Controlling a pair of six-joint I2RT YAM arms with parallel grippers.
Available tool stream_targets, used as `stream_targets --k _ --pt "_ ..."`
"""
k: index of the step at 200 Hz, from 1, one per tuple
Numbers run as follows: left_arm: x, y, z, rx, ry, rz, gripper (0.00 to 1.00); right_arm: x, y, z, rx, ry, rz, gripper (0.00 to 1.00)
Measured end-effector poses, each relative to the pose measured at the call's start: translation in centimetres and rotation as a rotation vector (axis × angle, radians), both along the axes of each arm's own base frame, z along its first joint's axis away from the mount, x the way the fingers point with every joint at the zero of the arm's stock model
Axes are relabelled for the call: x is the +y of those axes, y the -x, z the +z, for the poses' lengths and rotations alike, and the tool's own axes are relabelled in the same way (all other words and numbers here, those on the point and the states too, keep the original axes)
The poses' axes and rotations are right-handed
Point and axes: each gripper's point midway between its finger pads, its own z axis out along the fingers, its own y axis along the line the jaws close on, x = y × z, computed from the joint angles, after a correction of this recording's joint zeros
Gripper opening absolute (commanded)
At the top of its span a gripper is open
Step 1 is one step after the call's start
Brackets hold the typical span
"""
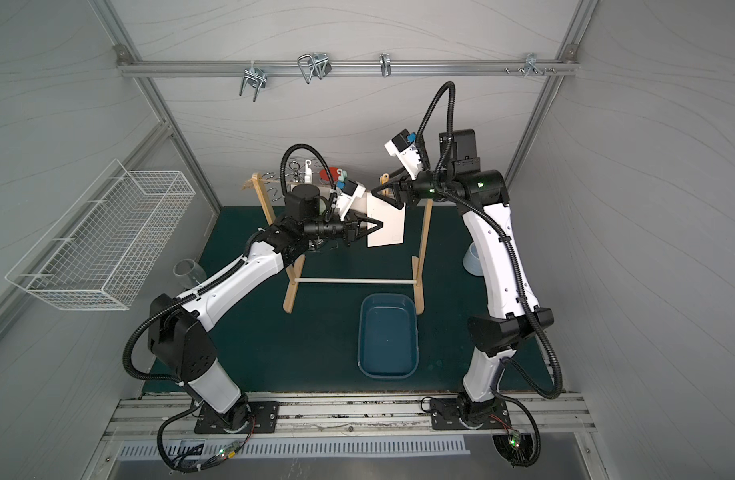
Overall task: Remove the postcards from the strings
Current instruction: Remove the clamp from the clothesline.
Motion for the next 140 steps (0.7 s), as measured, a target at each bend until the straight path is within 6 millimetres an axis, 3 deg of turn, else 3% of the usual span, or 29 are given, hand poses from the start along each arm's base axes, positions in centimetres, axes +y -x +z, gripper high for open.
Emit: stream_targets --k 140 --pt "0.26 0.23 -0.02 0.011 0.004 -0.024 0.0 -0.03 0.72 0.21 0.031 -0.041 0.065 0.49"
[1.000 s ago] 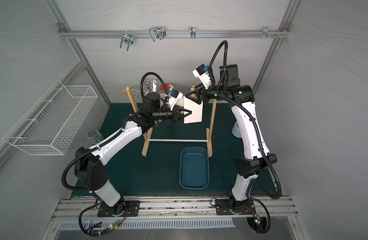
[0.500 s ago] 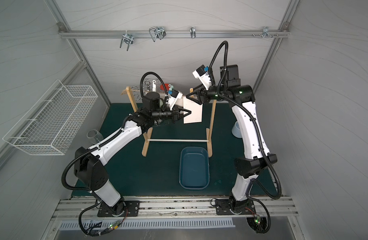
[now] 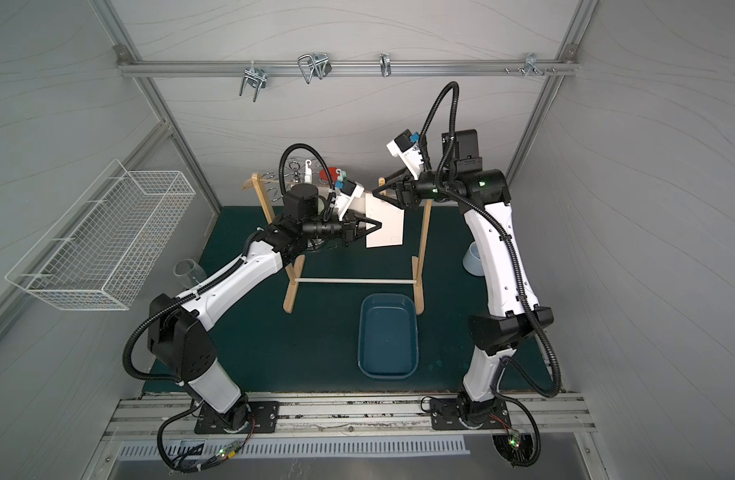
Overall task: Remove the postcards from the strings
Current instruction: Remove the clamp from the clothesline.
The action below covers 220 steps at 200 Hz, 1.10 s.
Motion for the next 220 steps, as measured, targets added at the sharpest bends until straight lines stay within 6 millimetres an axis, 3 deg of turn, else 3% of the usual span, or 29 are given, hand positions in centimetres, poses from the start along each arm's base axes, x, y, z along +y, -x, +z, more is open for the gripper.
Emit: stream_targets --k 120,220 --pt "0.08 0.46 0.19 0.008 0.01 -0.034 0.0 -0.17 0.25 -0.09 0.022 -0.016 0.028 0.42" --pt "0.06 0.77 0.09 0.017 0.009 -0.05 0.0 -0.2 0.22 -0.09 0.022 -0.018 0.031 0.28"
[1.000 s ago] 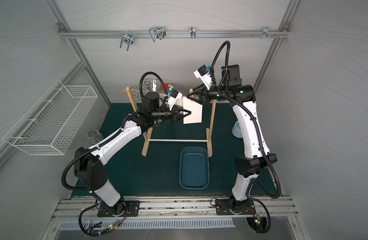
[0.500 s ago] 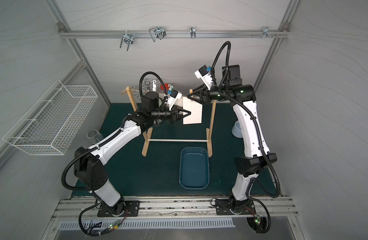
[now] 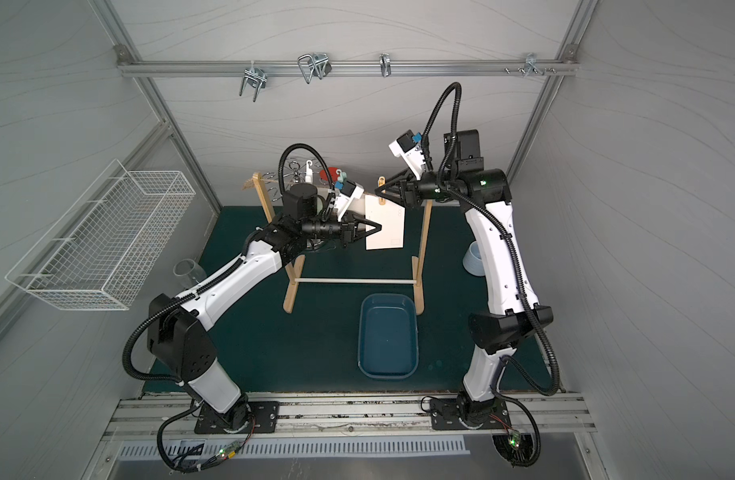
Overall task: Remove the postcards from the strings
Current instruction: Remove the clamp from the clothesline.
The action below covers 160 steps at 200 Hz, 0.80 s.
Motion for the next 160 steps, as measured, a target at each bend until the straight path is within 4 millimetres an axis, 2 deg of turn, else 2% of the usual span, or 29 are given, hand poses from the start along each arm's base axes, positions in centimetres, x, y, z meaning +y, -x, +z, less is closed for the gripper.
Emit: stream_targets --k 28,64,160 --pt "0.0 0.02 -0.01 0.001 0.0 -0.001 0.0 0.0 -0.01 -0.01 0.0 0.0 0.0 0.22" --pt "0.0 0.03 -0.02 0.002 -0.001 -0.001 0.0 0.01 -0.03 -0.02 0.0 0.0 0.0 0.0" --pt "0.06 0.07 -0.29 0.017 -0.008 -0.001 0.0 0.1 -0.54 -0.38 -0.01 -0.011 -0.011 0.0"
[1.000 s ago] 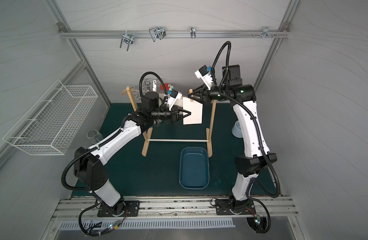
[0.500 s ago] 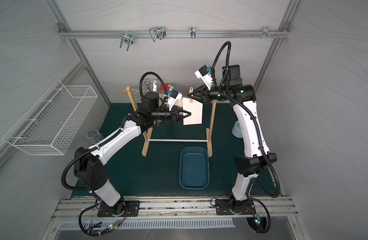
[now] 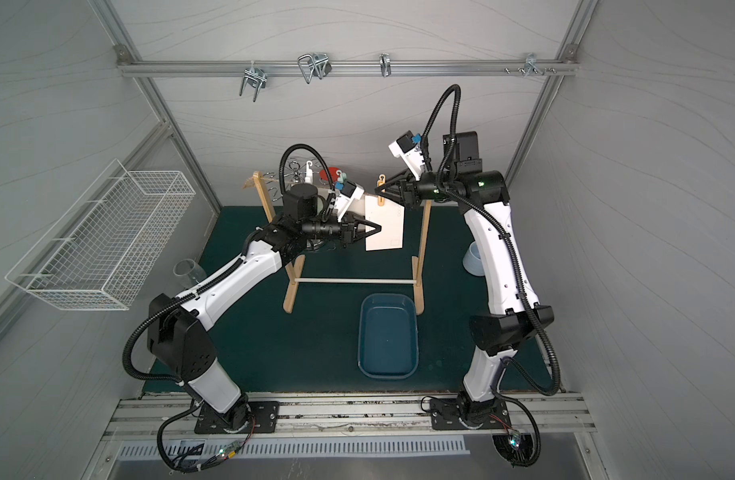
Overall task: Remove the postcards from the strings
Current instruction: Remove the clamp from the clothesline.
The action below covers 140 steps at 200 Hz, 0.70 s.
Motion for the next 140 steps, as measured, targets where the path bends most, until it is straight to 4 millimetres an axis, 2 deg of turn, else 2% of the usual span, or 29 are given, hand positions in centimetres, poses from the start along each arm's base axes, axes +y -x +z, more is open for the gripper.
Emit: stream_targets --k 38,140 --pt "0.0 0.0 0.0 0.002 0.001 0.0 0.0 -0.2 -0.1 0.3 -0.012 -0.019 -0.038 0.0" --pt "0.0 0.1 0.1 0.022 0.005 0.004 0.0 -0.8 -0.9 2.5 -0.072 -0.075 -0.134 0.0"
